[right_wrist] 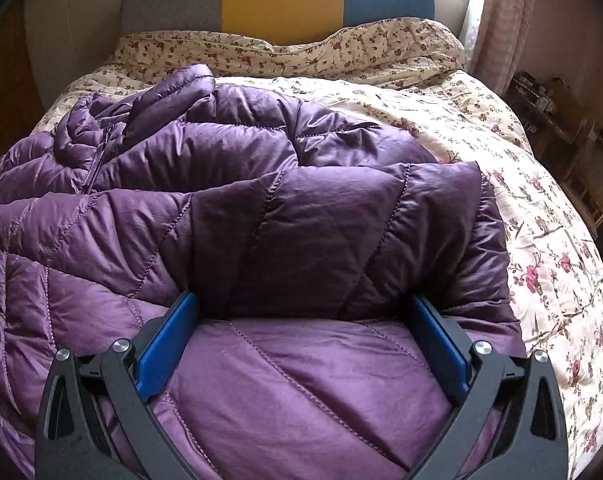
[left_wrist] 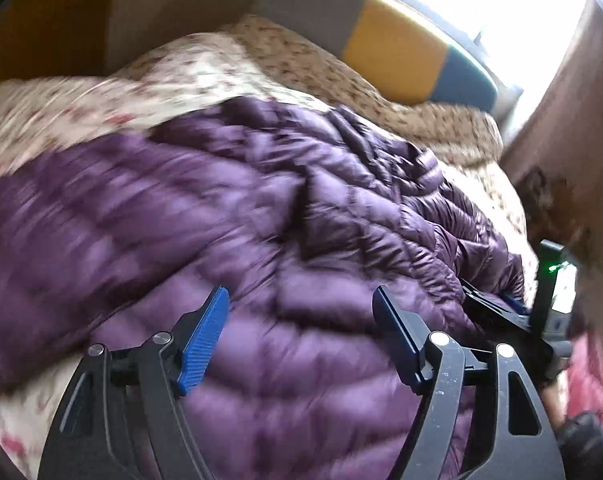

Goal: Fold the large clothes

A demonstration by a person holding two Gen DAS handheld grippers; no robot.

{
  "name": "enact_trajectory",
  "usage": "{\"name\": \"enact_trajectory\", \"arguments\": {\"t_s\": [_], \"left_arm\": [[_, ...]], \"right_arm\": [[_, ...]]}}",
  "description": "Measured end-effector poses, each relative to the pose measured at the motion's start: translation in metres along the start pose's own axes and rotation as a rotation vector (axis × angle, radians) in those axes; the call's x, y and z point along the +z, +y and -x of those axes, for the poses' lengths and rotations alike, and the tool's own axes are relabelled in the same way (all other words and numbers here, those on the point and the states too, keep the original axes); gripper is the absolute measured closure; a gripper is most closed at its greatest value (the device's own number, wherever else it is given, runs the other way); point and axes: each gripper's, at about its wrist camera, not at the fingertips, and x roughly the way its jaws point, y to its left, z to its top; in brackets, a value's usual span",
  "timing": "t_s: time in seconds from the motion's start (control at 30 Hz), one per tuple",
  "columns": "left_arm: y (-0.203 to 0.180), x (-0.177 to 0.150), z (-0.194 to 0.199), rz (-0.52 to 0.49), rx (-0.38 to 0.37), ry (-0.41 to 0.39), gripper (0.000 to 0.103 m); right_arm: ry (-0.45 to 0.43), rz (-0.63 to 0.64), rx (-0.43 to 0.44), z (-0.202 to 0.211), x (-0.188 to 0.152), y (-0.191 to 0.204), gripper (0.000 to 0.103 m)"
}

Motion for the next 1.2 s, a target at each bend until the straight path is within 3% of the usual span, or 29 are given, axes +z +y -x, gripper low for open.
{"name": "enact_trajectory", "arguments": {"t_s": [0.13,0.4,0.6,0.67,0.83,0.9,0.97,1.0,1.07,1.2], "left_arm": [[0.049,-0.025,0.046,0.133,0.015,-0.025,0.029],[0.166,-0.086,0.147,0.408,0.127,-0.129,0.029],[0.249,-0.125,0.223,0.662,0.343,-0.252,0.029],[0.274,-0.135,0.241,0.757,0.374,-0.29,0.029],[0.304,-0.14,0.249,0.85,0.354,-0.319,0.029],[0.312,-0.137,0.242,0.863,0.355,-0.311,0.034],[0.316,-0.132,0.231,0.859,0.353,-0.287,0.055],[0.317,-0.132,0.228,0.853,0.359,-0.283,0.059],[0.314,-0.126,0.222,0.802,0.374,-0.274,0.078],[0.301,-0.109,0.22,0.72,0.374,-0.286,0.085]], "right_arm": [[-0.002,0.001,-0.003,0.0,0.0,-0.001,0.002],[-0.007,0.001,-0.008,0.002,0.0,0.0,0.002],[-0.006,0.003,-0.009,0.002,-0.001,0.0,0.002],[-0.006,0.003,-0.009,0.002,-0.001,0.0,0.002],[-0.007,0.003,-0.008,0.002,-0.001,0.0,0.002],[-0.007,0.003,-0.009,0.002,-0.001,-0.001,0.002],[-0.007,0.003,-0.009,0.002,-0.001,0.0,0.002],[-0.006,0.003,-0.009,0.002,-0.001,-0.001,0.002],[-0.006,0.002,-0.007,0.002,-0.001,0.0,0.002],[-0.007,0.004,-0.01,0.002,-0.001,0.0,0.002]]}}
